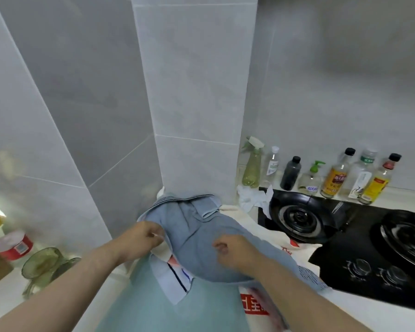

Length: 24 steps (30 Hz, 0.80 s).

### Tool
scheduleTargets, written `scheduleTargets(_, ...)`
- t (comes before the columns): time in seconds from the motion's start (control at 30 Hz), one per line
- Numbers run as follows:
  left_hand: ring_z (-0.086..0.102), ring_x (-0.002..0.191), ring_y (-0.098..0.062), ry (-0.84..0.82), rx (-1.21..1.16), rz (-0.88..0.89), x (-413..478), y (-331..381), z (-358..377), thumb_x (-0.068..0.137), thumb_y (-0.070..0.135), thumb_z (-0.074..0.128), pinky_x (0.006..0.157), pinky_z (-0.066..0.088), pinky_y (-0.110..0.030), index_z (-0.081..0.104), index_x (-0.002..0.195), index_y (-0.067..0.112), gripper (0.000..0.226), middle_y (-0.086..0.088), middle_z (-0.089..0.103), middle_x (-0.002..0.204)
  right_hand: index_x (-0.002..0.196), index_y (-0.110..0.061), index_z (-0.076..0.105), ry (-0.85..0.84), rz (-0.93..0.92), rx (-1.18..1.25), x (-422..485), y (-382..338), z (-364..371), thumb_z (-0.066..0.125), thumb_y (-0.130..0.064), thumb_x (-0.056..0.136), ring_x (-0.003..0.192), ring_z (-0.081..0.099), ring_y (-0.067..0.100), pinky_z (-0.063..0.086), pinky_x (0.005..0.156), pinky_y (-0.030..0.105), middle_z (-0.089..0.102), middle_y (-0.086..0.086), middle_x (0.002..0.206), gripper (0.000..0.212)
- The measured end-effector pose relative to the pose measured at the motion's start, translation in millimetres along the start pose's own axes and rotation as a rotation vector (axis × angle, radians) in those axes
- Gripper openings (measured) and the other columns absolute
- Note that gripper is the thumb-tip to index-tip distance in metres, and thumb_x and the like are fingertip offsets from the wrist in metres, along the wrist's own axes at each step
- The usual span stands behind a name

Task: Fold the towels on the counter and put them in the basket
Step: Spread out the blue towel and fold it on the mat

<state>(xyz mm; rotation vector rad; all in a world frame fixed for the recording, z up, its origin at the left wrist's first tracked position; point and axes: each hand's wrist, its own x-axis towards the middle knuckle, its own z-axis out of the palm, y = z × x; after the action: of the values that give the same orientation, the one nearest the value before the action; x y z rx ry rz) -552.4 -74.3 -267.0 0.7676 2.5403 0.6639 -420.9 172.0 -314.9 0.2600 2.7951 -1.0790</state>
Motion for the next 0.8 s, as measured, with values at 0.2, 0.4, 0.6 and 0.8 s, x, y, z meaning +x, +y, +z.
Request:
scheduleTargets(0.2,0.058,0.079,0.001,-0.050,-0.215,0.090,31.5,-41.8,63.5,0.083,0.016,0.059,0.085,0.050,-0.029,0.065,0.088,0.029,0.015,0.005,0.062,0.090,0.086,-0.015,0.060,-0.024,0.041,-0.148,15.8,12.9,85.8,0.052,-0.012,0.080,0.086,0.054,0.020,0.041,0.070,0.027,0.057,0.000,0.086,0.010)
scheduleTargets(0.4,0.061,0.093,-0.005,0.210,-0.305,0.137,68.2,-86.4,110.4,0.080,0.030,0.073,0.086,0.051,-0.027,0.052,0.125,0.041,0.050,0.004,0.056,0.114,0.090,-0.013,0.067,0.192,0.075,0.027,33.7,41.0,153.0,0.058,-0.020,0.084,0.075,0.055,0.005,0.046,0.070,0.025,0.059,-0.009,0.075,0.013)
scheduleTargets(0.6,0.052,0.064,-0.011,0.580,-0.517,0.060,87.5,-75.2,123.3,0.078,0.011,0.075,0.058,0.039,-0.008,0.061,0.080,0.011,0.015,0.002,0.059,0.074,0.082,-0.015,0.070,0.493,0.115,0.264,32.6,60.4,183.1,0.069,-0.006,0.081,0.064,0.056,-0.005,0.041,0.062,0.007,0.063,-0.022,0.070,0.009)
scheduleTargets(0.8,0.047,0.051,0.007,0.703,-0.675,0.047,78.9,-81.6,132.4,0.072,-0.013,0.059,0.051,0.036,-0.005,0.052,0.101,0.018,0.043,0.008,0.051,0.076,0.080,-0.017,0.076,0.534,0.066,0.358,32.4,67.5,189.1,0.071,-0.006,0.082,0.068,0.060,0.003,0.045,0.066,0.011,0.069,-0.011,0.080,0.013)
